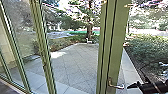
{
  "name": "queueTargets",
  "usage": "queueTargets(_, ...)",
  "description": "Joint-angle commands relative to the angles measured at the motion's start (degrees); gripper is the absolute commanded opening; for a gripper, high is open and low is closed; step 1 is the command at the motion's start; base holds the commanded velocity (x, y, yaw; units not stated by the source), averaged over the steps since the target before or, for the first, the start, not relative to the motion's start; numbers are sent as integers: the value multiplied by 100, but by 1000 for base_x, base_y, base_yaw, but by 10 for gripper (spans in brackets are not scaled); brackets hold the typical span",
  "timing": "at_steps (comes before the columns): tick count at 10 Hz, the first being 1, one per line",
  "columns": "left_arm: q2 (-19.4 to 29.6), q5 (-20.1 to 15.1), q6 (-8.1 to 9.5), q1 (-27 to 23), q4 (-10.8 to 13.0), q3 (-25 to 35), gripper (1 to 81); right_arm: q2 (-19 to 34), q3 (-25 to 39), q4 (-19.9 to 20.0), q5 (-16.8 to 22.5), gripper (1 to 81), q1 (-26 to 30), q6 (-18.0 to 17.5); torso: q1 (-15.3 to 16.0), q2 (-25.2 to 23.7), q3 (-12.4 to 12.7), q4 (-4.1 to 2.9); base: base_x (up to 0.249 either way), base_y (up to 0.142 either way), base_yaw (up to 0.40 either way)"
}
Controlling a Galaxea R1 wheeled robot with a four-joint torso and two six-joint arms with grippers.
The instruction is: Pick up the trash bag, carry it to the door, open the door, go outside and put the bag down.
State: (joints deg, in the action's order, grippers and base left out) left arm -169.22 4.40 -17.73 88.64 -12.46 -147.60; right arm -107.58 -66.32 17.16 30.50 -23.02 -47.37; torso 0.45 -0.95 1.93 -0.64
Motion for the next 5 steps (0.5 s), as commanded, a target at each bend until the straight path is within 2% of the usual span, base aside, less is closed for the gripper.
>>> queueTargets(1,2,-335,6,-307,-29,3,10,-47,-266,103,158,811,591,-281,0,0,0,0,0,0,0)
queueTargets(5,-7,-335,15,-307,-29,3,10,-178,-592,112,158,811,591,-624,4,2,-2,0,0,0,0)
